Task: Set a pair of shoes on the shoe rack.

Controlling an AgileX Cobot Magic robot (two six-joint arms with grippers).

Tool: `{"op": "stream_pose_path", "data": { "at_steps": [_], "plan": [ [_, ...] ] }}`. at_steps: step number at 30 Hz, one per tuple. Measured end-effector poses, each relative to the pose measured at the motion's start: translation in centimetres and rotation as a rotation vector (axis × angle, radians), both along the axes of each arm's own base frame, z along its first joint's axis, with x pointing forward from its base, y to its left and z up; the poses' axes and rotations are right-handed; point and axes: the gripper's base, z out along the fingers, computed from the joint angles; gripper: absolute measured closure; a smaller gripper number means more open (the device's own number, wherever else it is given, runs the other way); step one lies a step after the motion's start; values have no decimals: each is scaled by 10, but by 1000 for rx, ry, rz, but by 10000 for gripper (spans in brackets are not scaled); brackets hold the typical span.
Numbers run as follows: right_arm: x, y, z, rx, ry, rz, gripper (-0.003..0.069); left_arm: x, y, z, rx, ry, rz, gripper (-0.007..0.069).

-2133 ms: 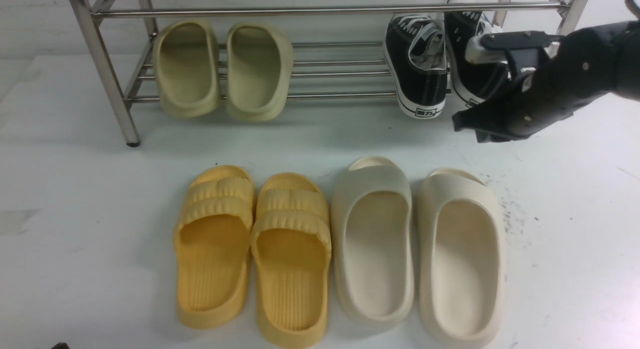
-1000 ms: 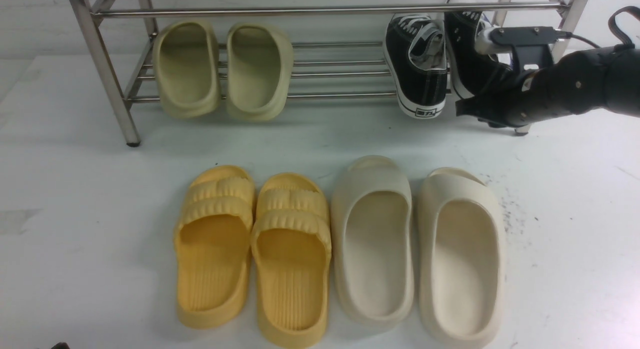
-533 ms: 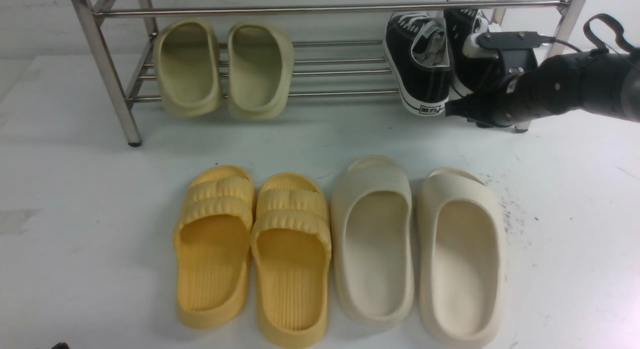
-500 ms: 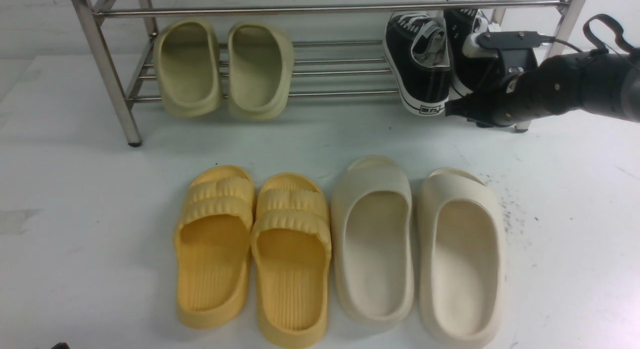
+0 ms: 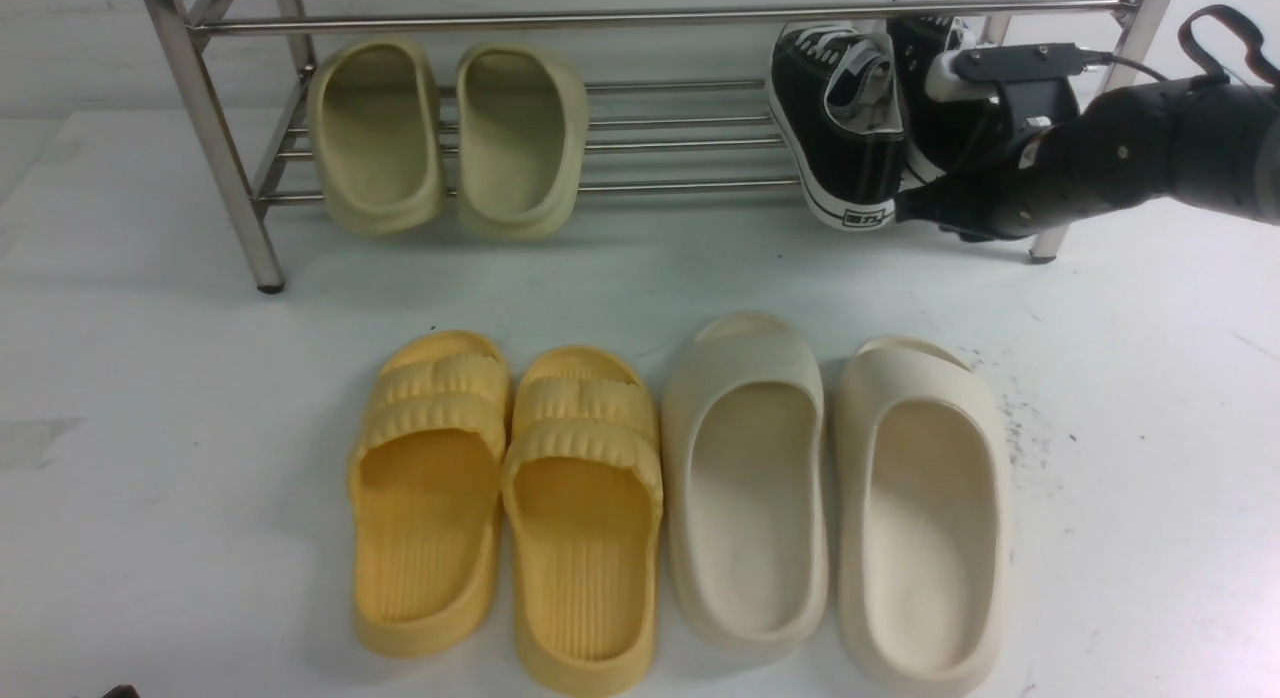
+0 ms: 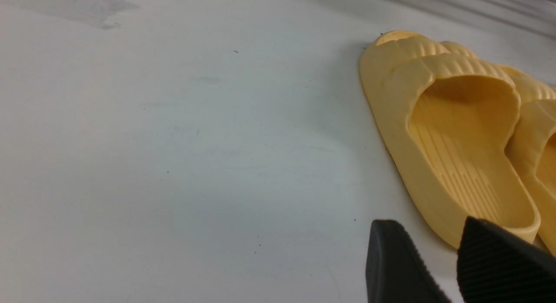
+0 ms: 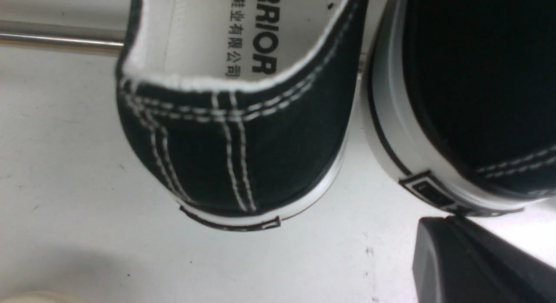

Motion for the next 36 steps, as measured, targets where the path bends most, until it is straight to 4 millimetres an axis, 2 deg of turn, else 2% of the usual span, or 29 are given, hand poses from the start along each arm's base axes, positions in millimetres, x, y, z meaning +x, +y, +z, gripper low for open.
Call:
{"op": "stream_pose_path", "data": {
  "at_steps": [8,12,13,16,19,27,28,29,32,36],
  "plan": [
    [-13,-3,15,-37,70,14,615,0,0,0,0,0,0,386],
    [-32,-6,45,-50,106,23,608,0,0,0,0,0,0,386],
    [-33,-7,47,-50,108,23,608,0,0,0,0,0,0,386],
    [-63,-12,86,-82,135,50,606,0,0,0,0,0,0,386],
    [-107,-21,116,-93,154,60,604,0,0,0,0,0,0,386],
    [-203,-38,147,-29,143,12,601,0,0,0,0,0,0,386],
    [-203,-38,146,-29,147,12,601,0,0,0,0,0,0,386],
    [-218,-40,148,-22,165,6,601,0,0,0,0,0,0,386],
    [-244,-45,153,-22,206,7,598,0,0,0,0,0,0,386],
    [-266,-49,160,-30,247,10,593,0,0,0,0,0,0,386]
  ]
}}
